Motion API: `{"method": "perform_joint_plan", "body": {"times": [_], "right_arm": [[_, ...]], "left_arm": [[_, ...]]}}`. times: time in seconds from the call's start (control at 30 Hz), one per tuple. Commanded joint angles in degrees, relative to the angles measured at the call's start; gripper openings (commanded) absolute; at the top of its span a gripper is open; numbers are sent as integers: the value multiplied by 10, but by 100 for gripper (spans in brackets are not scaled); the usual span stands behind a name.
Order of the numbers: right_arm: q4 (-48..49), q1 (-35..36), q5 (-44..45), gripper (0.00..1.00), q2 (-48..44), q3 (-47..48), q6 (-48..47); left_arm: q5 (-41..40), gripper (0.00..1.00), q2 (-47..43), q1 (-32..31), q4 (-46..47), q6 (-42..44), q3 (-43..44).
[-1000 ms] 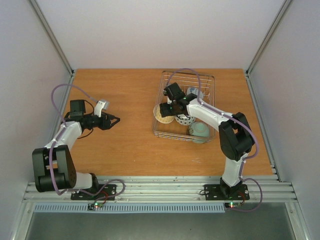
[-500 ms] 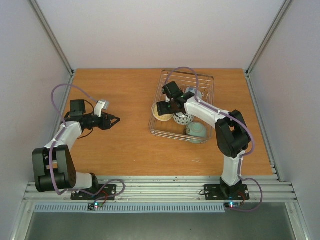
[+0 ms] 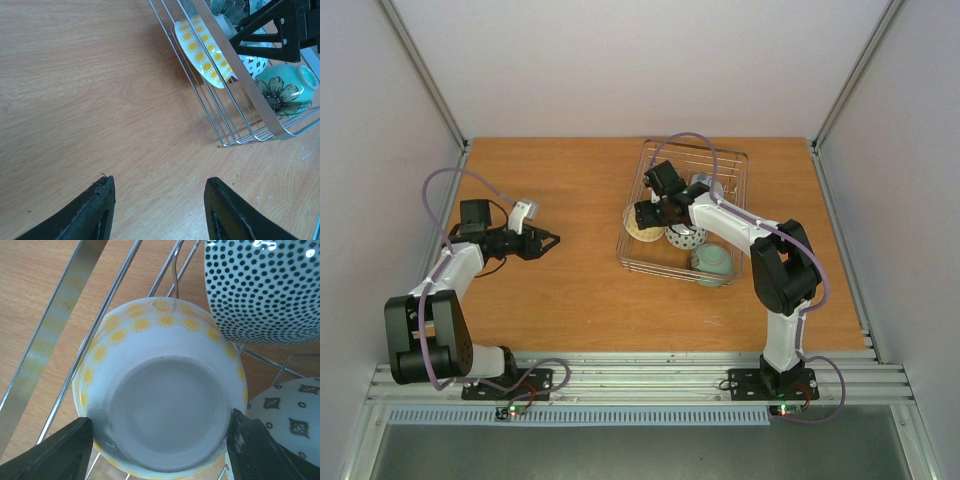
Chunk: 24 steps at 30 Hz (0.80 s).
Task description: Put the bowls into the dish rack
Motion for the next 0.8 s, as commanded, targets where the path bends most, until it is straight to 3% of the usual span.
{"method": "perform_joint_plan", "body": {"times": [0.0, 0.77], "right_arm": [[-3, -9, 30, 73, 22, 16, 4], [-13, -19, 38, 67, 40, 57, 4]], "left_arm": [[3, 50, 0, 4, 3, 12, 1], [3, 49, 4, 4, 5, 14, -1]]}}
